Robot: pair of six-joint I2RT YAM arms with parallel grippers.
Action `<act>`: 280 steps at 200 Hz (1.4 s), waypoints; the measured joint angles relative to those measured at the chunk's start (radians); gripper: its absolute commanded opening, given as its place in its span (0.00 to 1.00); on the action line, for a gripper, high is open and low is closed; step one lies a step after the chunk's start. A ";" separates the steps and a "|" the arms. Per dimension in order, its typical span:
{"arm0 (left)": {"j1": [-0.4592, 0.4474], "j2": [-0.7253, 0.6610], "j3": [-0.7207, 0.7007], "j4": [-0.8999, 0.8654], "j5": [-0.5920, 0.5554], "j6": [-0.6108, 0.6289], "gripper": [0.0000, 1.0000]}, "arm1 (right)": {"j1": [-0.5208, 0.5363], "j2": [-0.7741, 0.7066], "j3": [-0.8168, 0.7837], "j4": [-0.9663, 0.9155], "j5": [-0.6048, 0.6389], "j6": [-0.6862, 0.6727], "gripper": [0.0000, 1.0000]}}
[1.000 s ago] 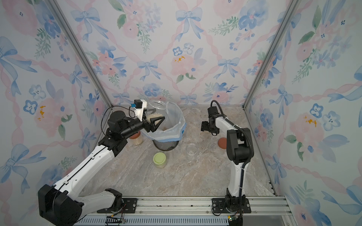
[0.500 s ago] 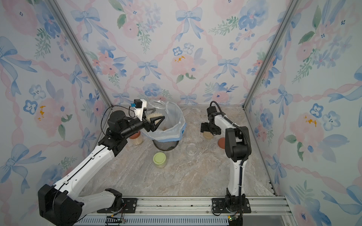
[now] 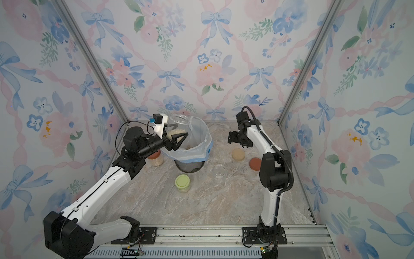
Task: Empty moldy rice from jars
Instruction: Place the lid at the center of the board, then pour the moldy rice from the jar into the trash bin.
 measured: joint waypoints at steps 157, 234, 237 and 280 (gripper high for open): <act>0.000 0.015 0.000 0.002 -0.029 0.007 0.00 | 0.150 -0.175 0.342 -0.111 -0.299 0.090 0.97; 0.000 0.045 0.000 0.009 -0.040 0.006 0.00 | 0.344 -0.277 0.262 0.067 -0.323 0.148 0.97; 0.000 0.046 0.000 0.009 -0.040 0.006 0.00 | 0.349 -0.280 0.253 0.077 -0.323 0.151 0.97; 0.000 0.064 0.000 0.016 -0.039 0.006 0.00 | 0.426 -0.312 0.176 0.219 -0.322 0.185 0.97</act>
